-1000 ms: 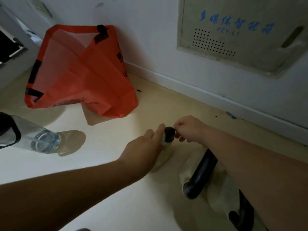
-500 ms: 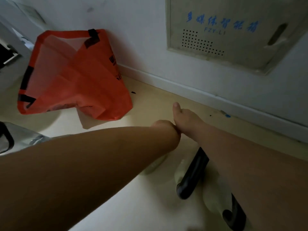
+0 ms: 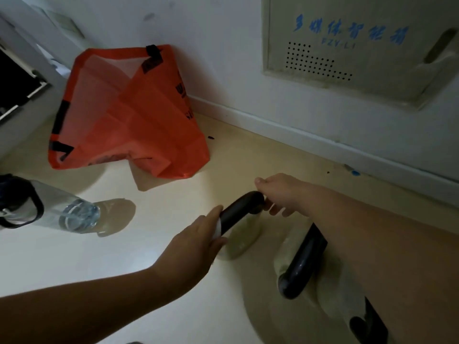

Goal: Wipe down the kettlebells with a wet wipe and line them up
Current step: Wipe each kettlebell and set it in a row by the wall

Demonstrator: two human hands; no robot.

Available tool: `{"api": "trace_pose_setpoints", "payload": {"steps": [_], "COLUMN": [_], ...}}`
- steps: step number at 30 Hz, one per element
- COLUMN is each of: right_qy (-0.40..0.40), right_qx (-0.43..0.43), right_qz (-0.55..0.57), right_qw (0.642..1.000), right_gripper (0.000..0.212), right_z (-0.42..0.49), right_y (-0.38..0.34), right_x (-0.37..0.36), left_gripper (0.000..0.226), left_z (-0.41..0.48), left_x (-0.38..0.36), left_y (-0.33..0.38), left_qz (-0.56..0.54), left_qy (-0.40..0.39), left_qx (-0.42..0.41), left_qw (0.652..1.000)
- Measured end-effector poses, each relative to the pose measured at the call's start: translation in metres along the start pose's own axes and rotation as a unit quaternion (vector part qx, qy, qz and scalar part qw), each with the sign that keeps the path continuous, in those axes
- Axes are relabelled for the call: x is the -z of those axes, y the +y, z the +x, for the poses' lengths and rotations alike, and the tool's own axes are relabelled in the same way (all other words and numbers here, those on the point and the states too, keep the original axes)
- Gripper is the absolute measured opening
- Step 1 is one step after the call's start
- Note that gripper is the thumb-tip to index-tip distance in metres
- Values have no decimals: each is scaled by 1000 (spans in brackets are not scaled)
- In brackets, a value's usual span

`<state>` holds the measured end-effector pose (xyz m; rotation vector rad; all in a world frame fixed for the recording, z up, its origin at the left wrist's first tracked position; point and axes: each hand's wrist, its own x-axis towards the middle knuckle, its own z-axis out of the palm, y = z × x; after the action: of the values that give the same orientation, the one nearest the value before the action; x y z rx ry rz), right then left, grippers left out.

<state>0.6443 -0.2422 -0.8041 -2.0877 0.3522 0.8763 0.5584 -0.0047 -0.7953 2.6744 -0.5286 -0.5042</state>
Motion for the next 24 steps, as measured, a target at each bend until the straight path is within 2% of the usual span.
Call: {"api": "trace_pose_setpoints", "payload": {"steps": [3,5,7,9,12,13,14,17,20,22,24], "right_qy": [0,16,27,26,21,26,41,97,95,101,117], "right_qx": [10,26,26,-10,-39,-26,4,130,191,203,210], "right_qz": [-23,-45,-23,64,118,101,74,17,-101,-231,-290], "right_qw": [1000,999,999,998,992,994,996,987,972,946,926], "right_gripper": [53,54,53,50,46,46,47,45,38,39,45], "right_z": [3,7,9,6,1,2,3,4,2,0,-3], "right_y": [-1,-3,-1,3,9,6,1,-25,-42,-42,-40], "right_x": [-6,-7,-5,0,2,0,-3,-14,-31,-45,-56], "left_gripper": [42,35,46,57,57,55,56,47,30,38,52], "left_z": [19,57,99,123,129,123,116,77,23,-5,-20], "left_x": [4,14,22,27,27,29,30,23,9,-8,-27], "left_y": [5,23,41,51,44,40,36,18,-12,-28,-33], "left_qz": [-43,-82,-96,-116,-267,-318,-339,-300,-263,-217,-213], "left_qy": [-2,-64,-146,-198,-272,-268,-242,-137,-65,-6,48], "left_qx": [24,38,51,88,160,170,166,78,7,-15,-6], "left_qw": [999,994,983,969,910,893,894,941,962,976,976]}}
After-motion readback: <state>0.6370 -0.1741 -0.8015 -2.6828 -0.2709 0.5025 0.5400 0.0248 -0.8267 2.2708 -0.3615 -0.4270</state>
